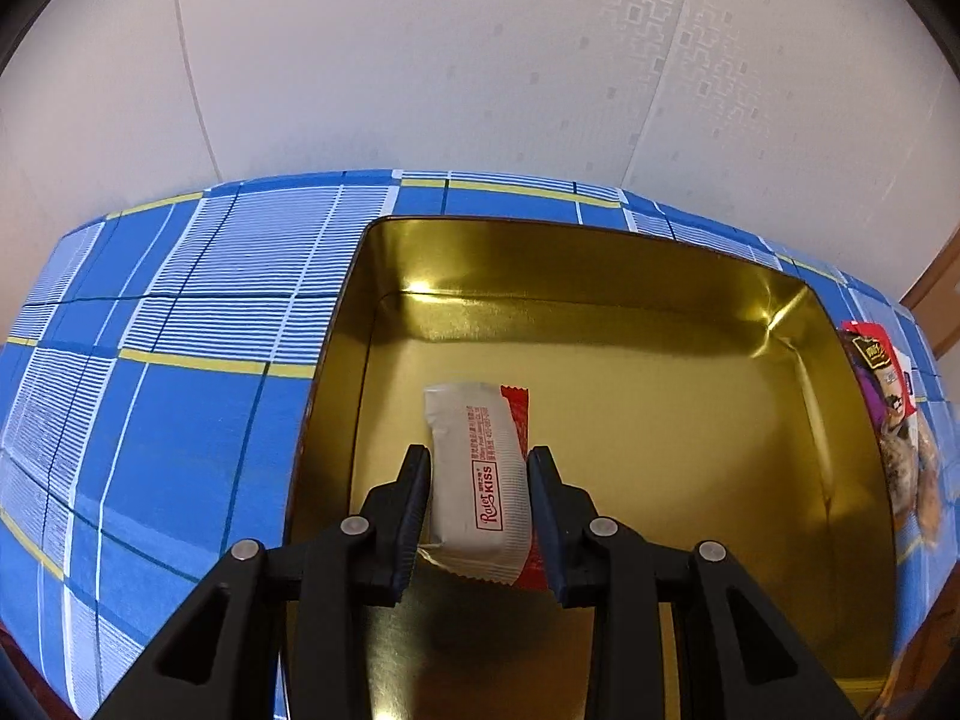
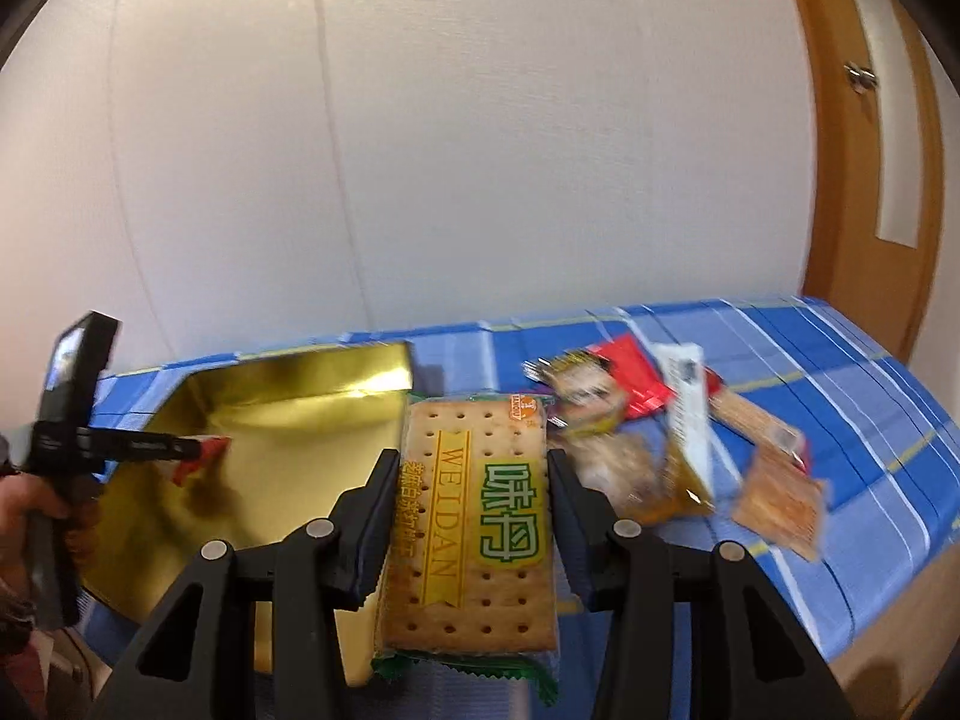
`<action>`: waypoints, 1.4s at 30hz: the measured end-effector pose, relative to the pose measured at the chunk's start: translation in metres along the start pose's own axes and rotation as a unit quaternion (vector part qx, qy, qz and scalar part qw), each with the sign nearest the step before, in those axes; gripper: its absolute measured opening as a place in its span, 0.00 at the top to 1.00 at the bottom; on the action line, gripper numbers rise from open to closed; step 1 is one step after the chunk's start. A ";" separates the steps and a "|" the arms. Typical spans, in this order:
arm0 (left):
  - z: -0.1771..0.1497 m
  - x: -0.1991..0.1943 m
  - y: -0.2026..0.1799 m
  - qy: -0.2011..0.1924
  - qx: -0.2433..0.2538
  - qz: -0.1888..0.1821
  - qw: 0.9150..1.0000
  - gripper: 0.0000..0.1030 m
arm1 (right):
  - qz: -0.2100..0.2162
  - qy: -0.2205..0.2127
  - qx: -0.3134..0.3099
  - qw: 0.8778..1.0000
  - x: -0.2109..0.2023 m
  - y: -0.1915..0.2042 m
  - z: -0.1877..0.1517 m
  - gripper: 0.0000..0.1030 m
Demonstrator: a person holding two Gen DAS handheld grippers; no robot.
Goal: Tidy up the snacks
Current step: 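Carry the white-red bar into the gold tray with the left tool and release, then lower the WEIDAN cracker pack into the tray with the right tool and release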
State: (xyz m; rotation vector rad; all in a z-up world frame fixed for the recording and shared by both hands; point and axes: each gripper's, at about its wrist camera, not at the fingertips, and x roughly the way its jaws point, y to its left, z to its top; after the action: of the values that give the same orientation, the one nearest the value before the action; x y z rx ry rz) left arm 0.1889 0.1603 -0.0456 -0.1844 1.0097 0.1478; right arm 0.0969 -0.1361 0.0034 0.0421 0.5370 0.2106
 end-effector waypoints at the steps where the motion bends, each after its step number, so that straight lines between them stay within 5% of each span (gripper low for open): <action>1: 0.002 0.001 0.000 0.003 0.000 0.002 1.000 0.67 | 0.007 0.002 0.000 1.000 0.003 0.005 0.005 0.53; 14: 0.032 0.020 0.004 0.012 0.004 0.033 0.999 0.67 | 0.066 0.055 -0.036 0.996 0.045 0.071 0.033 0.53; 21: 0.038 0.026 -0.002 0.005 0.029 0.044 0.999 0.55 | 0.079 0.088 -0.035 0.992 0.067 0.091 0.032 0.53; 27: 0.021 0.010 -0.003 0.016 0.018 -0.005 1.000 0.23 | 0.067 0.125 -0.025 0.990 0.097 0.096 0.031 0.53; 42: -0.037 -0.031 0.007 0.008 0.008 -0.065 0.998 0.21 | 0.074 0.199 -0.032 0.977 0.156 0.122 0.023 0.53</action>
State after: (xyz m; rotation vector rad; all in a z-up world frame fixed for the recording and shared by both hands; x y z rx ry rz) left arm 0.1410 0.1574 -0.0384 -0.2366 1.0112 0.0211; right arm 0.2159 0.0165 -0.0440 -0.0249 0.9281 0.3858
